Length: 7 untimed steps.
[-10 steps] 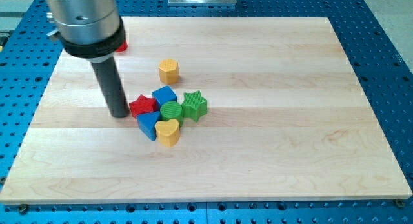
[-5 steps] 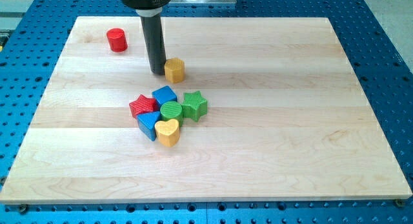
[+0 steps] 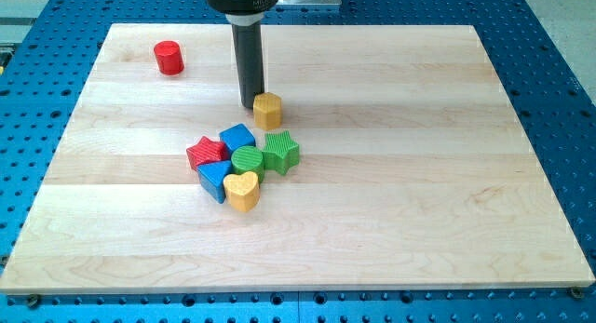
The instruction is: Push the hexagon into the green star
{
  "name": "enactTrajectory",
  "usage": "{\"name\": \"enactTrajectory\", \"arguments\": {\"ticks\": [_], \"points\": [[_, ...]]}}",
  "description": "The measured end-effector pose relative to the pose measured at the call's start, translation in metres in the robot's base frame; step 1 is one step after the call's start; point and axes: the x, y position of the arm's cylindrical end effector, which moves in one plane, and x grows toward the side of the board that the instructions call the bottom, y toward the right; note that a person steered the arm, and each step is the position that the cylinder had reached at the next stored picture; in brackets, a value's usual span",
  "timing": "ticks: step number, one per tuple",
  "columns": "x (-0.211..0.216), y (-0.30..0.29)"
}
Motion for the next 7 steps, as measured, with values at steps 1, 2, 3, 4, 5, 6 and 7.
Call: {"name": "enactTrajectory", "arguments": {"ticks": [1, 2, 3, 4, 5, 6, 7], "points": [[0.025, 0.001], [0.006, 0.019], [0.008, 0.063], [0.017, 0.062], [0.024, 0.06], [0.012, 0.049], [0.033, 0.046]]}}
